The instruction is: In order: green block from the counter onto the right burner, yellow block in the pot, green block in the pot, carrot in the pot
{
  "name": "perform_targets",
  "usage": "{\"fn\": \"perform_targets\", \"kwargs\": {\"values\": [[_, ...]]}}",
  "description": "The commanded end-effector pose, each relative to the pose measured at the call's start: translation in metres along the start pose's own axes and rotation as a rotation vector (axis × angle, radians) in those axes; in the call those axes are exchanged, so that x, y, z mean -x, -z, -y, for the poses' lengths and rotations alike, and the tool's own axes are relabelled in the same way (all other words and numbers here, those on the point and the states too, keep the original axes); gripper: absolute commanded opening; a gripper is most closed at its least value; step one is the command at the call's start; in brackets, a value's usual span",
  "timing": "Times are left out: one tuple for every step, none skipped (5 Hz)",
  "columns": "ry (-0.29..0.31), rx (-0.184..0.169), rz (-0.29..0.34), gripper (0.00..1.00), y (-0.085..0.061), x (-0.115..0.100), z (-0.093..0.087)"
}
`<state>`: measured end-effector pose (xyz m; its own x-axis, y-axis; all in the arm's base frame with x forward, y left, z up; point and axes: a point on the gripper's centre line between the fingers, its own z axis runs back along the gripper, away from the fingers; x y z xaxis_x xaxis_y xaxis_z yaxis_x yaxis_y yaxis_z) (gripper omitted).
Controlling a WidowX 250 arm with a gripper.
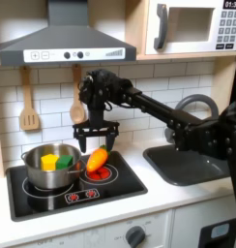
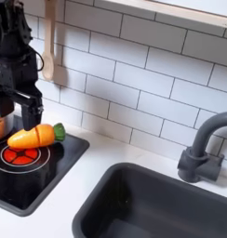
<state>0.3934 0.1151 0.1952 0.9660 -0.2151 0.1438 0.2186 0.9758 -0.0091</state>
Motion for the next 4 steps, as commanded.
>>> {"fn": "perform_targets", "kwargs": {"values": [[0.107, -0.050, -0.036, 1.00, 0.0085, -0.0032, -0.0096], [0.163, -0.040, -0.045, 1.00, 0.0125, -0.0069, -0.0108], [0.201, -0.040, -0.038, 1.00, 0.0110, -0.0095, -0.0084], [0.217, -0.038, -0.040, 1.00, 0.0114, -0.0094, -0.0069]]}}
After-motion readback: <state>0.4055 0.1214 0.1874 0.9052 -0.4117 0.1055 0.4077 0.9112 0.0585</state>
